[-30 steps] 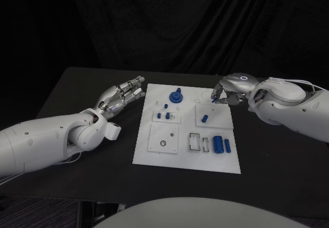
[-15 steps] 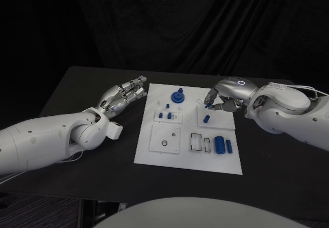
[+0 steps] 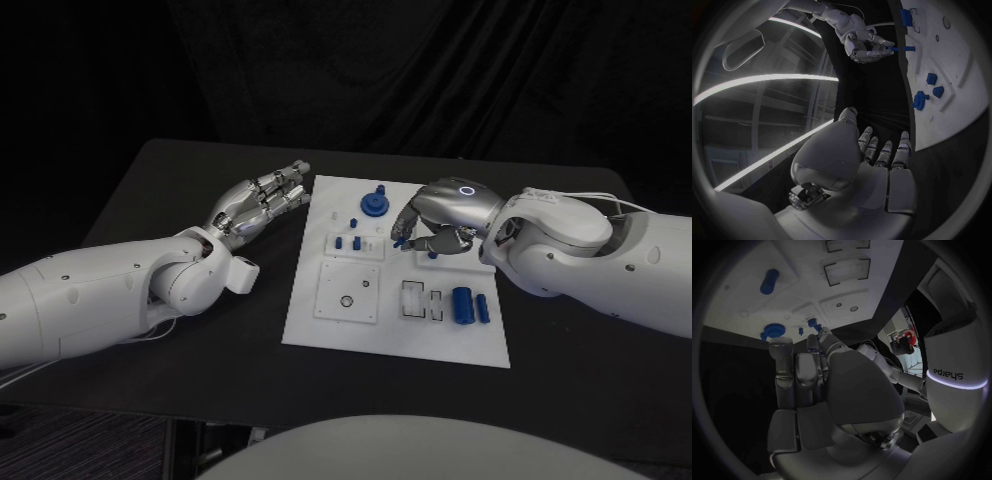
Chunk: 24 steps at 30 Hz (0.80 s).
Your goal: Assemble the parts on the task board
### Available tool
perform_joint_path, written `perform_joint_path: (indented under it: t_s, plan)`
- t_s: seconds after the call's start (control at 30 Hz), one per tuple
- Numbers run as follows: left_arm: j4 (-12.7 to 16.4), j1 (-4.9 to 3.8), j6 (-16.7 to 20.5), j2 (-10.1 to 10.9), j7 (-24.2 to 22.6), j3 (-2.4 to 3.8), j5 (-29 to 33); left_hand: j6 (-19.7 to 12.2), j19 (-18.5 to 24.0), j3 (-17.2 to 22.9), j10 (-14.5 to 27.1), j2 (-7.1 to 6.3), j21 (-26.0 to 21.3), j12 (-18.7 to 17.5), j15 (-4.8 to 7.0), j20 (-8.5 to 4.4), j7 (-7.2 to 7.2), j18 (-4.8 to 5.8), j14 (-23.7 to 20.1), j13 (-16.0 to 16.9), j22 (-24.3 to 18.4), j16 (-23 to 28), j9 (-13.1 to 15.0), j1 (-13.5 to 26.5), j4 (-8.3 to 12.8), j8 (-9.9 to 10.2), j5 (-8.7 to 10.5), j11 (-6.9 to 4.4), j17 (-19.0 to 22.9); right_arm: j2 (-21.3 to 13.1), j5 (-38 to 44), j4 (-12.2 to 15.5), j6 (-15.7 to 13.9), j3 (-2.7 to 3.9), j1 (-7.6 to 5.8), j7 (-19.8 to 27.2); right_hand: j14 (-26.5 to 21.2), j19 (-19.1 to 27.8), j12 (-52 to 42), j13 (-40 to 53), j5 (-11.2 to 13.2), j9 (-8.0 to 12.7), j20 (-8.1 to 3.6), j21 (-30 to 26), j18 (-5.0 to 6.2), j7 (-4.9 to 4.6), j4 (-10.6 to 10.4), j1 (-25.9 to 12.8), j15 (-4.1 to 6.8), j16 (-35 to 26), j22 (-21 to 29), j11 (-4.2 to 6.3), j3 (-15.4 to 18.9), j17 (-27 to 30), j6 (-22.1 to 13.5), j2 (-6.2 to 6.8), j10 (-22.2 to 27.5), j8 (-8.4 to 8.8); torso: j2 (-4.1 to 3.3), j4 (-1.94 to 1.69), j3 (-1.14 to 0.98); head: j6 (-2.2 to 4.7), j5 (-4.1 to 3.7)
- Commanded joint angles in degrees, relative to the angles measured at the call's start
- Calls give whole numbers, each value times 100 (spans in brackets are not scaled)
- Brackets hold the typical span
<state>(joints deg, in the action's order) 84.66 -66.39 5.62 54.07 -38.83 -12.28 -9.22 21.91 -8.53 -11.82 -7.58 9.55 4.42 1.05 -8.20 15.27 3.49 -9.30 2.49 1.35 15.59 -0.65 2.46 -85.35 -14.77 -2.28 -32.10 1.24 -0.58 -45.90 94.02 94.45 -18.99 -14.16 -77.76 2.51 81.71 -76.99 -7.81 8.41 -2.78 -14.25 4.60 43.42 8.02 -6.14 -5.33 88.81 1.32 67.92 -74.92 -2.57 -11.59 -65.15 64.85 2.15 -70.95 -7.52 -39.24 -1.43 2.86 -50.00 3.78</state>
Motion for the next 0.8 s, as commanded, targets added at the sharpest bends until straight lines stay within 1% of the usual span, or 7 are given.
perform_joint_path:
  t_s: [0.03, 0.1, 0.2, 0.27, 0.37, 0.8]
  plan:
    - [6, 10, -64, -12, -549, 4, 0, 7, -41, 2, -17, 0, 35, 30, -42, 0, 21, -106, -15, 8, -5, -29, 9, -61, 25, -37, -33, 26, -7, 95, 14, -32, 111, 2, 70, -79, 43, -28, 38, -4, 3, 4, -8, 16, -96, 4, 8, -44, 13, 23, -576, -12, -34, -1, 23, 5, -26, 23, 5, 3, 0, 0, 3]
    - [5, 10, -66, -16, -547, 4, 0, 10, -37, 1, -16, 0, 33, 30, -41, -1, 24, -106, -19, 8, -12, -28, 9, -60, 26, -38, -32, 28, -6, 168, 14, -64, 152, 2, 114, -78, 44, -28, 45, -8, 3, 7, -7, 15, -96, 1, 11, -44, 12, 25, -576, -15, -39, -2, 20, 5, -24, 28, 8, 7, -1, 0, 12]
    - [2, 11, -69, -26, -542, 4, 0, 10, -37, 1, -16, 0, 33, 30, -41, -1, 24, -106, -19, 8, -12, -28, 9, -60, 26, -38, -32, 28, -6, 281, 14, -125, 211, 2, 194, -79, 44, -27, 65, -18, 3, 16, -4, 18, -98, -8, 10, -60, 5, 22, -575, -25, -48, 2, 8, 12, -19, 46, 8, 9, 3, 0, 15]
    - [-4, 11, -76, -37, -538, 4, 0, 10, -37, 1, -16, 0, 33, 30, -41, -1, 24, -106, -19, 8, -12, -28, 9, -60, 26, -38, -32, 28, -6, 377, 14, -184, 242, 2, 258, -75, 44, -24, 74, -23, 3, 21, -3, 10, -97, -12, 8, -74, 2, 20, -573, -29, -49, 5, 2, 19, -17, 56, 5, 3, 6, 0, 18]
    - [-9, 11, -80, -42, -534, 4, 0, 13, -40, 1, -15, 0, 34, 29, -40, -1, 28, -106, -19, 8, -8, -28, 10, -59, 26, -38, -32, 32, -6, 470, 14, -250, 279, 2, 310, -65, 46, -27, 81, -27, 3, 25, -1, 23, -99, -14, 4, -88, -1, 21, -575, -32, -49, 3, -2, 26, -18, 63, 3, 0, 7, 0, 17]
    - [-68, 17, -126, -88, -494, 4, 0, 38, -34, 2, -18, 2, 31, 30, -38, 0, 38, -105, -23, 8, -19, -26, 13, -57, 26, -43, -27, 42, -5, 766, 67, -462, 436, 2, 429, -80, 89, -56, 135, -55, 3, 52, 7, 128, -113, -26, 6, -138, -12, 113, -592, -47, -61, -90, -37, 77, -3, 117, -10, 0, -6, 0, -19]
